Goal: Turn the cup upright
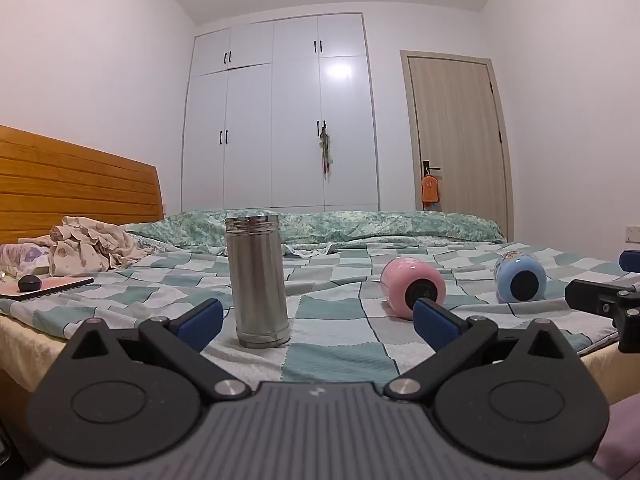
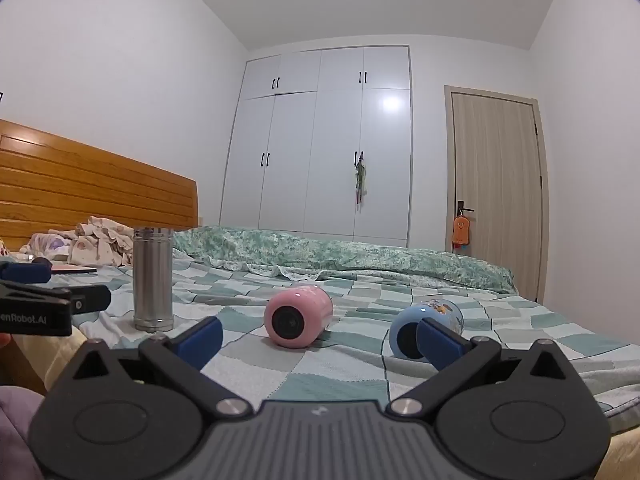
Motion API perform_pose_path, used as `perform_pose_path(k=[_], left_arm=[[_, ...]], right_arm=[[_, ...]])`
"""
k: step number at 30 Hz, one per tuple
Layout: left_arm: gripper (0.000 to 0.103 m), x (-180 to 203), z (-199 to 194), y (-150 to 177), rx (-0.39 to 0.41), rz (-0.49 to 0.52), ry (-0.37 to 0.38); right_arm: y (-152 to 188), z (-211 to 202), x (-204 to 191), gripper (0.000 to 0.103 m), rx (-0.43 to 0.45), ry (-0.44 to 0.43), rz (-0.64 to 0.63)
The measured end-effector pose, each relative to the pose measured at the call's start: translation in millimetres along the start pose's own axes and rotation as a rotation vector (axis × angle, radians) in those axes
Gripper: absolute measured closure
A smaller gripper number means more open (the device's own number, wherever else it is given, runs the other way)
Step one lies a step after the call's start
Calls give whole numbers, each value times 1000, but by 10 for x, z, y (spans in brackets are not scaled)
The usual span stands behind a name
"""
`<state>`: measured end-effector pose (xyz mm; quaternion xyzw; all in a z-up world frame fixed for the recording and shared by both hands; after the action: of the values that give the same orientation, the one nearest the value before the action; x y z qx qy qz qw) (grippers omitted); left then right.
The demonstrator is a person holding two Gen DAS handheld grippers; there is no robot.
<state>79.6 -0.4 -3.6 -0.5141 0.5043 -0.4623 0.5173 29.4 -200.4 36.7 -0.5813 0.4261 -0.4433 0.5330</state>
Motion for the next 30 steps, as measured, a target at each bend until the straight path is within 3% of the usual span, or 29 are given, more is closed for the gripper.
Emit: perform_pose_path(k=[30], left_arm=[[0, -13, 7, -1, -2, -6, 0]], right_arm=[[17, 31, 1, 0, -8, -1, -4]])
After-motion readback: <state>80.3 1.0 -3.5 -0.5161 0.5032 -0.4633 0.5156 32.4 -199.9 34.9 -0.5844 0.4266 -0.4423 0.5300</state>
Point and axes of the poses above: each gripper's, at about its wrist camera, not at the fingertips, and z roughly the way its jaws point, x to its right, y to its underside, the point moved 8 cm from there along z, roughly the way its jaws point, and after that the axes turned 4 degrees about -y, right-handed, at the moved point
